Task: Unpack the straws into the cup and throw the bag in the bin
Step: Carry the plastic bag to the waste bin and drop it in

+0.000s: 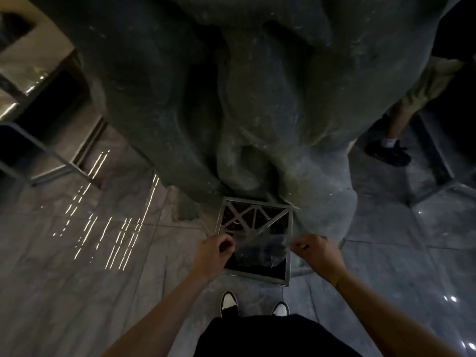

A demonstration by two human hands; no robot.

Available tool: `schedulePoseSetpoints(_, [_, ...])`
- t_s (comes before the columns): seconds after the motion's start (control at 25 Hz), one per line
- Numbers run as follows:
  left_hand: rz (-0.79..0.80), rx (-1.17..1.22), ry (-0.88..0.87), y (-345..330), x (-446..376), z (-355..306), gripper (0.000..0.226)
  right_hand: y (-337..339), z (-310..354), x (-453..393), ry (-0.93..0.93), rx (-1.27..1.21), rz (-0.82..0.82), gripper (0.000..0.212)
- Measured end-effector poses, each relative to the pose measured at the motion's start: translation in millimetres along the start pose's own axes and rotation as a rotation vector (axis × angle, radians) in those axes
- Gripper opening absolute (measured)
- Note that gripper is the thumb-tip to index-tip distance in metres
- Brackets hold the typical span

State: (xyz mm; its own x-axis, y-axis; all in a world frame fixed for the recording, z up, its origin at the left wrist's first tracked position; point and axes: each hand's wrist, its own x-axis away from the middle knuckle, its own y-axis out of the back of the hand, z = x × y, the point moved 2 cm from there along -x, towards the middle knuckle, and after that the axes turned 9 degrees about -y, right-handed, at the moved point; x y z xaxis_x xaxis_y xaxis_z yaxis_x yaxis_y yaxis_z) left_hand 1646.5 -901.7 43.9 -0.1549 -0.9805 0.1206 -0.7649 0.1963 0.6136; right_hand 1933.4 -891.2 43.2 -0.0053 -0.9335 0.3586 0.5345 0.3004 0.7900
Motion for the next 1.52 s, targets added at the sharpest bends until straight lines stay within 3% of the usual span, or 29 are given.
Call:
schedulePoseSetpoints(0.2, [0.053,-0.211,0.064,-21,10,14,0.005,-20,-7,0,-0.022,0.039,0.089,0.024])
schedulePoseSetpoints(0.44, [0.199,-0.338,0.082,-26,7,35,0.007,-40,0,6,0.058,0.098,0.084,0.019])
schedulePoseSetpoints(0.68, [0.278,-0.412,-0.099,-28,4,43,0.013,-58,-1,4,0.014,0.222,0.145,0.022])
schedulePoseSetpoints(0.92, [0.329,-0.612,-0.275,-34,5,50,0.019,-70,-6,2,0.120,0.431,0.081,0.022])
schedulePoseSetpoints(1.08, [0.399,-0.646,-0.234,-39,9,56,0.022,-77,-5,5,0.095,0.431,0.164,0.029])
schedulePoseSetpoints(1.28, [0.501,-0.476,-0.049,-44,9,68,0.027,-90,1,12,0.030,0.418,0.277,0.037])
schedulePoseSetpoints(1.52, [0.597,-0.425,0.040,-46,8,83,0.041,-100,2,13,-0.023,0.465,0.366,0.042])
